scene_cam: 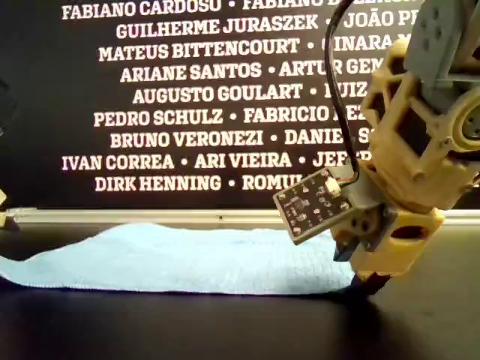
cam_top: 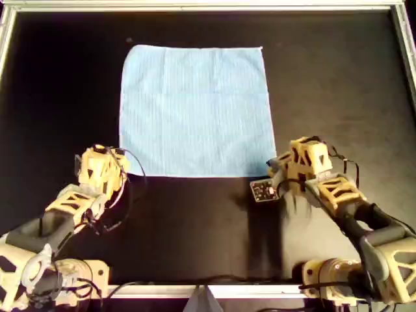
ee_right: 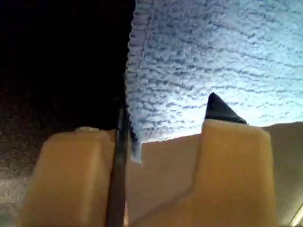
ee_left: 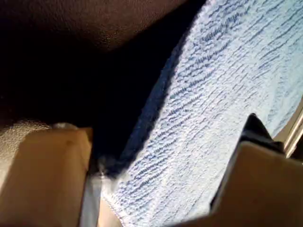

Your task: Fold a cloth

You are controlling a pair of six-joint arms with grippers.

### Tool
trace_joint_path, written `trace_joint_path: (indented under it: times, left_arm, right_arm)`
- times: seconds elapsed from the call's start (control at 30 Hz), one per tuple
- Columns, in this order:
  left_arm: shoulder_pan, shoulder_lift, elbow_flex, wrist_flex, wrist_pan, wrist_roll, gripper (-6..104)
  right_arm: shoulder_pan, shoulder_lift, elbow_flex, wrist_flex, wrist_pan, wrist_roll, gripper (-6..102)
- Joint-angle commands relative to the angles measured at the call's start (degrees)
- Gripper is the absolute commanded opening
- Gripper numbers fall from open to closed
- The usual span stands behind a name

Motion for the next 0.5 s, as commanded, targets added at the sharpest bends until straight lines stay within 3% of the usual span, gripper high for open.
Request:
trace_joint_path:
  times: [0.0,0.13,0.27,0.37,0.47]
  left_arm:
    - [-2.5,-0.4,-1.0,0.3,0.1,0.3,100]
    - [-2.8,-0.6,-1.1,0.4,-0.4,0.3,97]
    - [-2.8,-0.6,-1.1,0.4,-0.4,0.3,80]
    - [-2.8,-0.1,-1.1,0.3,-0.3,0.2,60]
    - [-2.8,0.2,-1.3,0.2,0.5,0.1,37]
  right_arm:
    - [-0.2,0.2,-2.6,1.0,-0.5,0.09,67]
    - [-0.2,0.2,-2.6,1.0,-0.5,0.09,67]
    - [-0.2,0.5,-2.6,1.0,-0.5,0.09,65]
    - [-0.3,1.1,-2.8,1.0,-0.5,0.09,53]
    - [-0.4,1.4,-2.9,0.9,-0.5,0.09,32]
